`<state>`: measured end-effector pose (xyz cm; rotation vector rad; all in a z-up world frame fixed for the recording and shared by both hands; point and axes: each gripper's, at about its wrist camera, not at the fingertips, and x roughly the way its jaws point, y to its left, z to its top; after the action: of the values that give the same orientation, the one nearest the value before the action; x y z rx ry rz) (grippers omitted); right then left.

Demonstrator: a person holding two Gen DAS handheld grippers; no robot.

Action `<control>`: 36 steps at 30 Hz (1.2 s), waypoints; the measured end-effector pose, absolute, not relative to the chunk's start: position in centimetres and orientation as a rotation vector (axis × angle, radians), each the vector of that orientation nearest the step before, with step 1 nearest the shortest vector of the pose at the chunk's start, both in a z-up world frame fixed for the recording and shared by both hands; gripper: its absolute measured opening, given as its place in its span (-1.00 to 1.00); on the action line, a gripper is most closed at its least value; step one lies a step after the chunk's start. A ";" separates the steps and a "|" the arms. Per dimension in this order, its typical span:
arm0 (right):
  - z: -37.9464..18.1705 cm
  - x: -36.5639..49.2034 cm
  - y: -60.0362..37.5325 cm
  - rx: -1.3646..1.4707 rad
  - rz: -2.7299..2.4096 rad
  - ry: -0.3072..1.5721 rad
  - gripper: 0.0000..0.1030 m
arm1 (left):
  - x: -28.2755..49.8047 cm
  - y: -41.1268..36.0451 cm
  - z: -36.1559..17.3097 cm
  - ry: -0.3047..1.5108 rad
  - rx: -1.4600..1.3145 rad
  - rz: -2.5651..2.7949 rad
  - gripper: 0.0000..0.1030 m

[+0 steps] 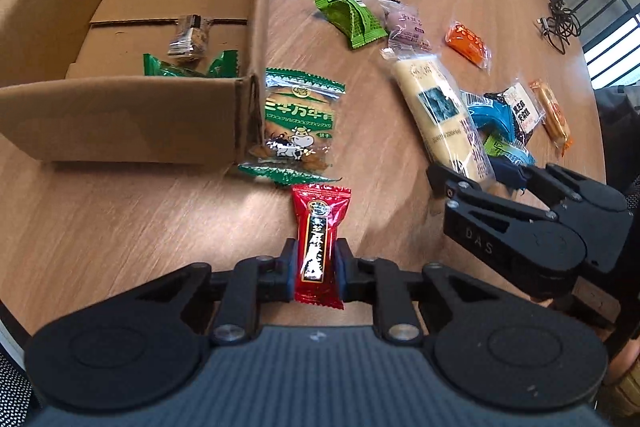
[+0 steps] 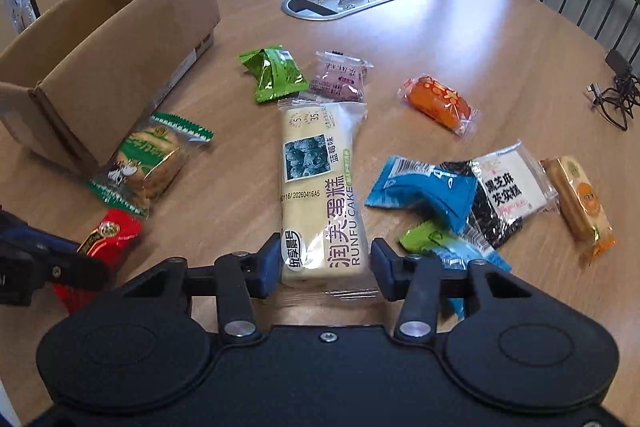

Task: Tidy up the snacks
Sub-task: 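Lift the red candy with the left gripper while the right gripper grasps the cream cake bar, then carry the red candy and cake bar over the cardboard box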

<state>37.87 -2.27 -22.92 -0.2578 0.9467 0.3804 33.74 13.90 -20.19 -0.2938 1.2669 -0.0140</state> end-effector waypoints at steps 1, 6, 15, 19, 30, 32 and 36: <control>-22.8 37.5 -2.4 -0.253 0.379 0.955 -0.17 | 33.7 13.9 -20.2 1.266 -0.297 -0.011 -0.65; -22.6 35.7 -2.9 -0.217 0.357 0.985 -0.24 | 33.1 13.9 -19.7 1.248 -0.299 -0.005 -0.65; -21.7 31.5 -5.3 -0.016 0.286 1.018 -0.31 | 31.7 13.5 -18.1 1.202 -0.278 -0.010 -0.65; -21.1 30.1 -6.2 0.052 0.243 1.019 -0.32 | 31.0 13.4 -17.2 1.181 -0.274 -0.008 -0.65; -18.4 26.9 -5.7 0.129 0.186 0.934 -0.33 | 29.1 13.3 -14.2 1.118 -0.257 0.008 -0.65; -17.8 26.7 -5.6 0.150 0.185 0.922 -0.33 | 28.7 13.3 -13.6 1.106 -0.252 0.010 -0.65; -16.3 26.4 -5.1 0.169 0.199 0.876 -0.33 | 27.9 13.7 -12.3 1.076 -0.249 0.019 -0.65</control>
<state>26.41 -5.06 -16.35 0.1685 0.8765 0.1986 27.87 13.70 -12.30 -0.2490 1.0756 0.0186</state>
